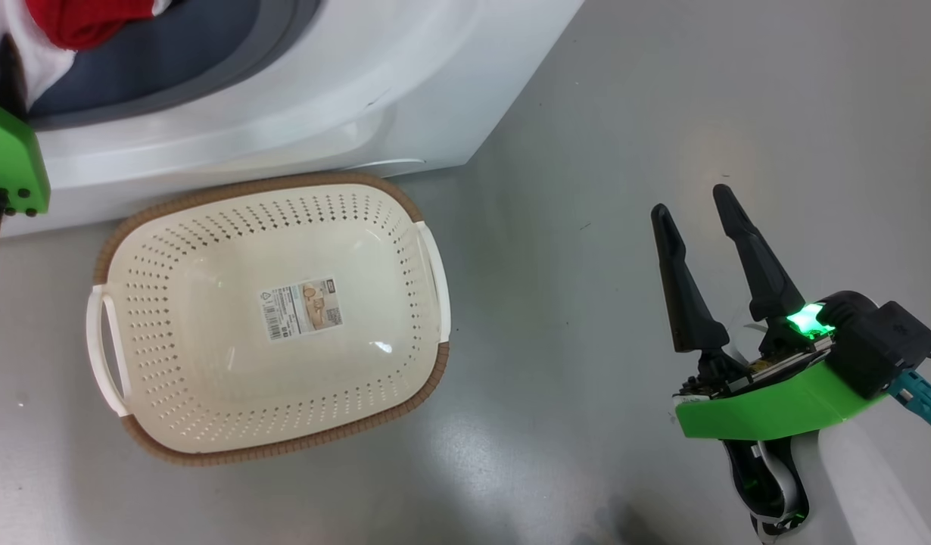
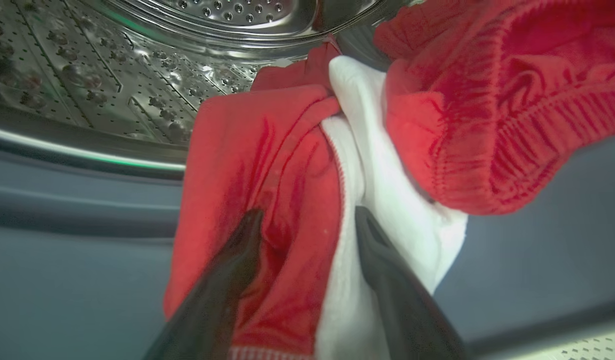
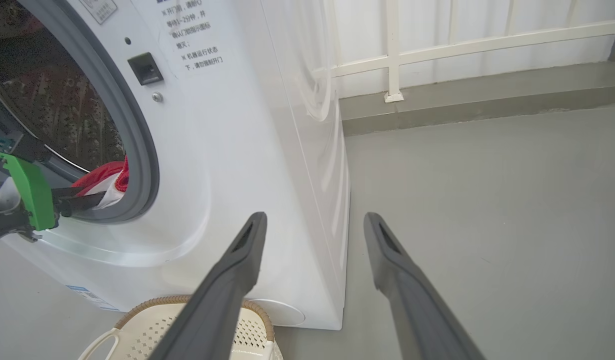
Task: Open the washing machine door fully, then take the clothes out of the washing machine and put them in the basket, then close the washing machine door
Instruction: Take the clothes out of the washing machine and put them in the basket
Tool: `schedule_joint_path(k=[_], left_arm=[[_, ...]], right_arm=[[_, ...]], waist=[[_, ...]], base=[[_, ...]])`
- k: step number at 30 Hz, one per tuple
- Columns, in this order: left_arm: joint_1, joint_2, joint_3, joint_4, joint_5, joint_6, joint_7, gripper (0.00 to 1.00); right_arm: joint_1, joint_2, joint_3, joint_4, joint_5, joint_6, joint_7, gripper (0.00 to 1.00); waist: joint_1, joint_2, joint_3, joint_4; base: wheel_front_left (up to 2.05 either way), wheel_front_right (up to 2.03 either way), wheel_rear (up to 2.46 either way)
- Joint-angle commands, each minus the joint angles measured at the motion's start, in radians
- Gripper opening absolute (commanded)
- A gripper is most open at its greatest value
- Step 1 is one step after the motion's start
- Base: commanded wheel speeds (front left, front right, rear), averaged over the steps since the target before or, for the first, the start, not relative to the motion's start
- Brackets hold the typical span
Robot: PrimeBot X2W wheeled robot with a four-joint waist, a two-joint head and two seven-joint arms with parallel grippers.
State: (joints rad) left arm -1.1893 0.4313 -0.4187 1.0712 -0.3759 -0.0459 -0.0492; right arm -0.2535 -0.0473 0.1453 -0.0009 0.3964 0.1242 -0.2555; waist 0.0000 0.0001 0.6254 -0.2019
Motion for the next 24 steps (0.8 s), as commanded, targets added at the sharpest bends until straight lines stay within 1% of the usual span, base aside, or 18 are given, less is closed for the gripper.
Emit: schedule_joint_path(k=[1, 5, 11, 16, 19, 24], left_arm=[[-0.064, 0.087, 0.015, -0.003, 0.011, -0.025, 0.006, 0.0], [-0.065, 0.082, 0.02, 0.001, 0.002, -0.018, -0.036, 0.0], [-0.06, 0.073, 0.02, 0.006, -0.01, -0.023, -0.088, 0.0], [-0.059, 0.068, 0.011, 0.014, -0.011, -0.029, -0.114, 0.0], [-0.06, 0.067, 0.002, 0.016, -0.005, -0.022, -0.134, 0.0], [-0.062, 0.064, -0.018, 0.029, 0.007, -0.019, -0.136, 0.0]], right_arm=[[0.018, -0.003, 0.025, -0.016, 0.02, 0.007, -0.006, 1.0], [0.019, -0.003, 0.024, -0.008, 0.02, 0.007, -0.006, 1.0], [0.021, -0.003, 0.026, 0.01, 0.021, 0.007, -0.006, 1.0], [0.021, -0.003, 0.028, 0.018, 0.019, 0.007, -0.006, 1.0], [0.02, -0.003, 0.028, 0.023, 0.018, 0.007, -0.006, 1.0], [0.018, -0.003, 0.03, 0.032, 0.019, 0.007, -0.006, 1.0]], waist=[[0.0, -0.0001, -0.002, -0.001], [0.0, -0.0001, -0.009, 0.001], [0.0, -0.0001, -0.022, 0.009], [0.0, -0.0001, -0.032, 0.013], [0.0, -0.0001, -0.038, 0.014], [0.0, -0.0001, -0.051, 0.014]], base=[[0.0, 0.0, 0.0], [0.0, 0.0, 0.0], [0.0, 0.0, 0.0], [0.0, 0.0, 0.0], [0.0, 0.0, 0.0], [0.0, 0.0, 0.0]])
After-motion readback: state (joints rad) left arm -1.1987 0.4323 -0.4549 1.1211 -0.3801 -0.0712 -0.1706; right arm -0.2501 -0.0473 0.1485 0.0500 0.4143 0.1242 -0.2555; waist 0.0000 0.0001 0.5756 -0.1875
